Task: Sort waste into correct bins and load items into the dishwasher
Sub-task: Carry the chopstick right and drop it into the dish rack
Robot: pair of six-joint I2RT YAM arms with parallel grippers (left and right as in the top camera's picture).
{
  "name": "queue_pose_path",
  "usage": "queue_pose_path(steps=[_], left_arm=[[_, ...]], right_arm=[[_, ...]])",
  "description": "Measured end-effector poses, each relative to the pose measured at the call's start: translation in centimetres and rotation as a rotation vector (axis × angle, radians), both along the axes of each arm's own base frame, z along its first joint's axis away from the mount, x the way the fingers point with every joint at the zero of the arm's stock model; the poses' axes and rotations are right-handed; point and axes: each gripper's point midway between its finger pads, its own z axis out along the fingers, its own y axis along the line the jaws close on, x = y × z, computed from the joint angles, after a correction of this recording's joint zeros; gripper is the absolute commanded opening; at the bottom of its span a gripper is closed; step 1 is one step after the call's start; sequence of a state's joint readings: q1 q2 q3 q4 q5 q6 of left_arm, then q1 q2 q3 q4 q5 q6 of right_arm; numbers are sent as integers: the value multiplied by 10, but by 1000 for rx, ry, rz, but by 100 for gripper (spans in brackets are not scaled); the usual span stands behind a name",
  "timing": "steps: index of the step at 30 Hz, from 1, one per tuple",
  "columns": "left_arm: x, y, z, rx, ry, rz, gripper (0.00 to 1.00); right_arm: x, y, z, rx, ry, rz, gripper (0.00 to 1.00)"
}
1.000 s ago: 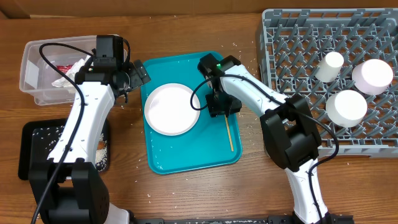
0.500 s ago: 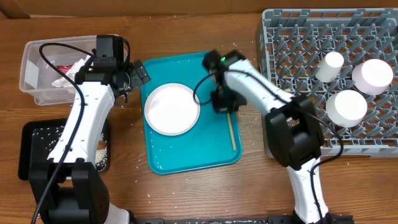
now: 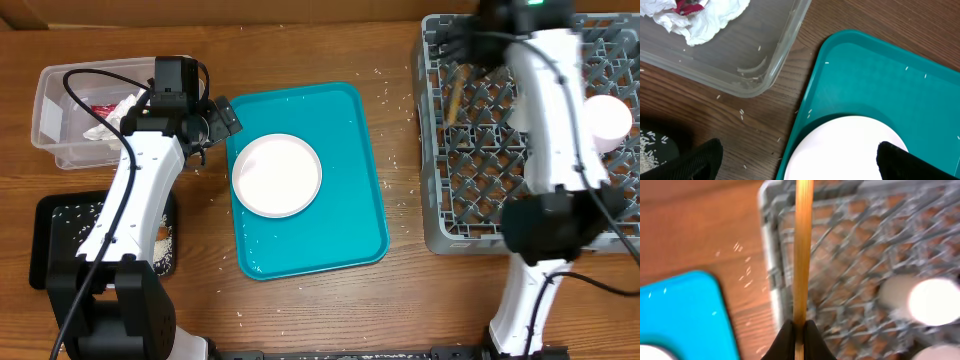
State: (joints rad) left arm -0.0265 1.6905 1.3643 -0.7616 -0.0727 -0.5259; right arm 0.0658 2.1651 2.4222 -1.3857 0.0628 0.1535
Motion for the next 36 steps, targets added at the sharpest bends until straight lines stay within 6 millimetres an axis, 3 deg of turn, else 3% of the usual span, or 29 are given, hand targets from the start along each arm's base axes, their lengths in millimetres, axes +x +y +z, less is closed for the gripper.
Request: queue_pose_path(steps=[3,8,11,13,14,18,27,36], left_arm=[[0,0,0,0,0,0,100],[0,0,0,0,0,0,100],[0,0,0,0,0,0,100],[0,0,0,0,0,0,100],[0,0,0,0,0,0,100],[0,0,0,0,0,0,100],[0,0,0,0,0,0,100],[0,0,0,0,0,0,100]], right_arm=[[5,-20,4,-1,-26,12,4],[11,-15,-16,6,-10,69,7],[11,-10,-32,12,11,87,18],[10,-7,-42,14,28,101,38],[10,-5,-48,12,39,110,42],[4,0,-62,21,79,120,44],[-17,18,-70,86,166,150,49],[-42,63,-67,142,237,176,54]])
